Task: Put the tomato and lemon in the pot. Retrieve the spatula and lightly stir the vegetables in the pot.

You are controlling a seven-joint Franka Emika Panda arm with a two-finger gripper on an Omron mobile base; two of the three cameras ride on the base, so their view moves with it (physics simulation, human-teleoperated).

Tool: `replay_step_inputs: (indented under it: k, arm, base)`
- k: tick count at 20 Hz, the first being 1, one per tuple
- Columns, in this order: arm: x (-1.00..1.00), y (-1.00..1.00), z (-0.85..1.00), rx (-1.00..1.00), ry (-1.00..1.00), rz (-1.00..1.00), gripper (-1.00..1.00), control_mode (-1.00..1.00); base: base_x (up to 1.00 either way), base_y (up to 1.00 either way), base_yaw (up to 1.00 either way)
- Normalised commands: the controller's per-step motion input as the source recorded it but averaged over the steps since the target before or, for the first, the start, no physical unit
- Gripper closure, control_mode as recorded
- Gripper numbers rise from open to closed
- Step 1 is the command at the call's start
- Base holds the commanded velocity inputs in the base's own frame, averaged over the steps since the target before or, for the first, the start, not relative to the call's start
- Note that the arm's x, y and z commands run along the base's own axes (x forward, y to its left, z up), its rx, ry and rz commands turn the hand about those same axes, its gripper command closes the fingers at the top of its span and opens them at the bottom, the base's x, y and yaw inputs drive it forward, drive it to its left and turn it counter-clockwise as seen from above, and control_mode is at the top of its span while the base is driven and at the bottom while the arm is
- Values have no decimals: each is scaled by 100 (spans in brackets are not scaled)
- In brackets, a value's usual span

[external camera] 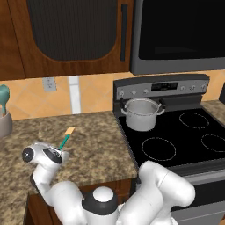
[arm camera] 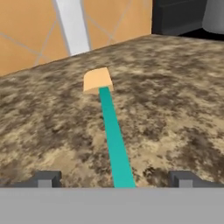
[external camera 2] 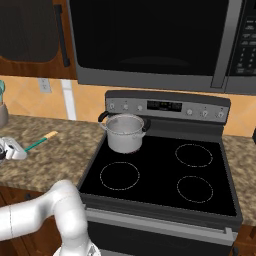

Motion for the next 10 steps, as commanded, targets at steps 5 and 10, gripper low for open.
replay_step_inputs:
  k: [5,10]
  arm:
    - [0,10,-81,-6,5,-12,100,-100]
    - [-1,0,-77,-1,9,-12,100,-100]
  base:
    - [0,0,0]
    - [0,0,0]
